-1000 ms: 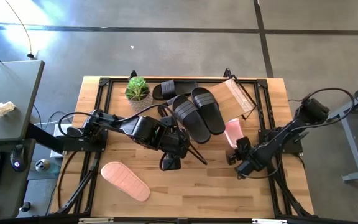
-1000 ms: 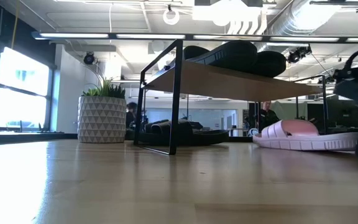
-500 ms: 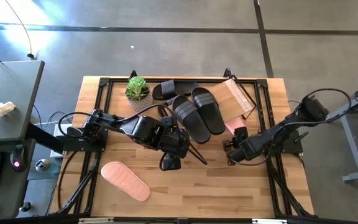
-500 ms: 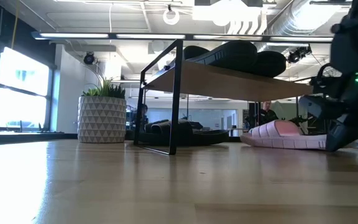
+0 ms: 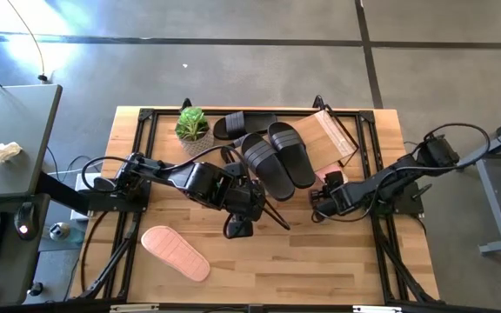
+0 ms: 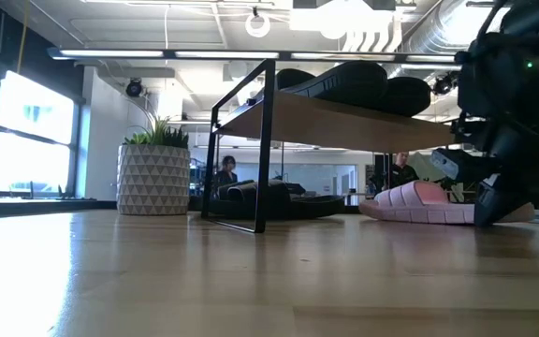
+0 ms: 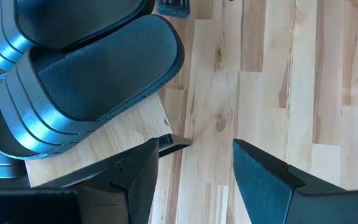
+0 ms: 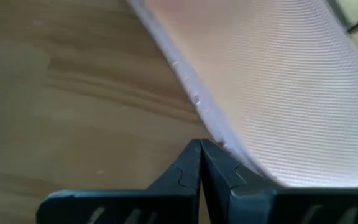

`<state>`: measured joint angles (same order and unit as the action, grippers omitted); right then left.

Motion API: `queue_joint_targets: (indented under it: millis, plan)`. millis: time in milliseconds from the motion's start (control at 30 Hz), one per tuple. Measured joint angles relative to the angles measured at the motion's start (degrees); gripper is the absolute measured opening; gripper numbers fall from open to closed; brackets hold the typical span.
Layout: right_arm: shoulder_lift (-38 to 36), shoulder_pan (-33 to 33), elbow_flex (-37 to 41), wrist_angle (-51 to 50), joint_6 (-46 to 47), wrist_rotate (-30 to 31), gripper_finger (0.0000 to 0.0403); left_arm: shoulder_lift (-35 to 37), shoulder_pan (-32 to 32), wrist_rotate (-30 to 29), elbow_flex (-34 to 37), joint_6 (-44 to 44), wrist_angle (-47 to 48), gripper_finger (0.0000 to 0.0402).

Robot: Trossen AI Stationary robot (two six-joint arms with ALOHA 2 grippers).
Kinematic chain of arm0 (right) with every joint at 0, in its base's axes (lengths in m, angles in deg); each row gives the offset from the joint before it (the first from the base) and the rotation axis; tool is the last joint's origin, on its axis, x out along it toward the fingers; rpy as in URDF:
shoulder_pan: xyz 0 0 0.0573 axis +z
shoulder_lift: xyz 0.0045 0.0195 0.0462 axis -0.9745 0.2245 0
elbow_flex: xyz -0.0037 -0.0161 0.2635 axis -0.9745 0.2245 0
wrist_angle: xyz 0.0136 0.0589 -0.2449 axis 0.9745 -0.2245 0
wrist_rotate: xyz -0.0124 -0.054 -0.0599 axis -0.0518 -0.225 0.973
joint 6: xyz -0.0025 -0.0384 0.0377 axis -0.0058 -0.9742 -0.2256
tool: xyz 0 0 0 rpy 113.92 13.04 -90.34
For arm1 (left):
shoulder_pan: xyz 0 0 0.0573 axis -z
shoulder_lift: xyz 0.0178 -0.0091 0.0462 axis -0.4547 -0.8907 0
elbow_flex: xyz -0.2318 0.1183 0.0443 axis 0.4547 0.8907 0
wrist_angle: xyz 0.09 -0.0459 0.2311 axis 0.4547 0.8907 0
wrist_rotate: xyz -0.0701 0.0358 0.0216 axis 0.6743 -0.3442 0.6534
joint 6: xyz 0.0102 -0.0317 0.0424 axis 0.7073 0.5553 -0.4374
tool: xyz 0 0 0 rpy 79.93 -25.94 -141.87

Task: Pick and place slides into the shelf
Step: Put the right pink slipper under the shelf, then put the pink slipper under the shelf

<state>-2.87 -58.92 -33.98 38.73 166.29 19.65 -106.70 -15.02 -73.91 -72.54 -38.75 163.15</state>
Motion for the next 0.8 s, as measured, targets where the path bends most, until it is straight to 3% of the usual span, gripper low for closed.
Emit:
queue_joint_targets:
  millis: [467, 633, 800]
  plan:
    - [-0.05, 0.47, -1.14, 1.3, -9.77, 3.95, 0.0, 0.0, 0.01, -4.43, 0.0, 1.18, 0.05, 0.0189]
    - [-0.05, -0.21, -1.14, 1.0, -10.42, 1.97, 0.0, 0.0, 0.51, -4.32, 0.0, 2.75, 1.13, 0.0188]
    - [-0.05, 1.94, -2.32, 1.2, -14.85, -3.7, 0.0, 0.0, 3.09, -3.37, 0.0, 2.99, 3.73, 0.0188]
